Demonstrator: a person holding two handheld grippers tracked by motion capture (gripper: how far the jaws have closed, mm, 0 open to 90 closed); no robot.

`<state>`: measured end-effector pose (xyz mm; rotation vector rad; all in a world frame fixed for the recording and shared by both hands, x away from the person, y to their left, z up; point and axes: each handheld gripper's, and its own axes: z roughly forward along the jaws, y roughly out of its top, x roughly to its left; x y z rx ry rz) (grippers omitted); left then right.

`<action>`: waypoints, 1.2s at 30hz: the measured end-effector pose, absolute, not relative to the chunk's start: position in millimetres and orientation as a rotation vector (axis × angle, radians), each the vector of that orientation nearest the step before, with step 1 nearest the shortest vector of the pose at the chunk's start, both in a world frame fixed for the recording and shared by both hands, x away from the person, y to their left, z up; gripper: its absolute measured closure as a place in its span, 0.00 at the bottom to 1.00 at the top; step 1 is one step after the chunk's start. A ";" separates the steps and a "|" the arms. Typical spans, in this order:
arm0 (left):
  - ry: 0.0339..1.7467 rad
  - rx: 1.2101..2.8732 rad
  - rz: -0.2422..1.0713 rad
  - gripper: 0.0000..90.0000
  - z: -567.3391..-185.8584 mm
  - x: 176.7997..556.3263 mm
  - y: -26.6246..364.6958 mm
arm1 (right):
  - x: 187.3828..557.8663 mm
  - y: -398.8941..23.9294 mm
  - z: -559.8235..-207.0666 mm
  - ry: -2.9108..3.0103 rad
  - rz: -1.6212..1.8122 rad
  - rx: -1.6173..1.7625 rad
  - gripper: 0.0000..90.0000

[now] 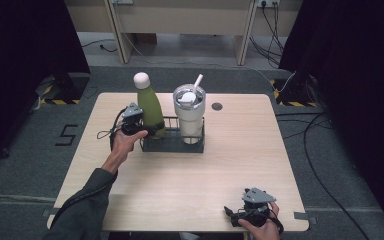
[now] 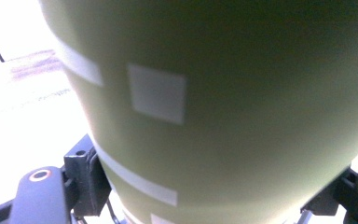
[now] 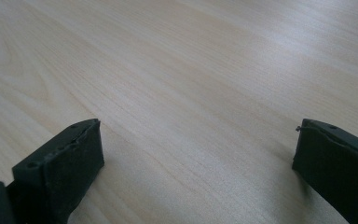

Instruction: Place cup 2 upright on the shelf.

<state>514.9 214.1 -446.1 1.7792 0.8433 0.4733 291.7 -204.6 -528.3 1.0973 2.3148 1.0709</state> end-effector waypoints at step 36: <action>0.809 1.797 0.521 0.16 -447.9 513.9 207.6 | 291.4 -204.3 -528.5 2.314 1.069 1.096 0.01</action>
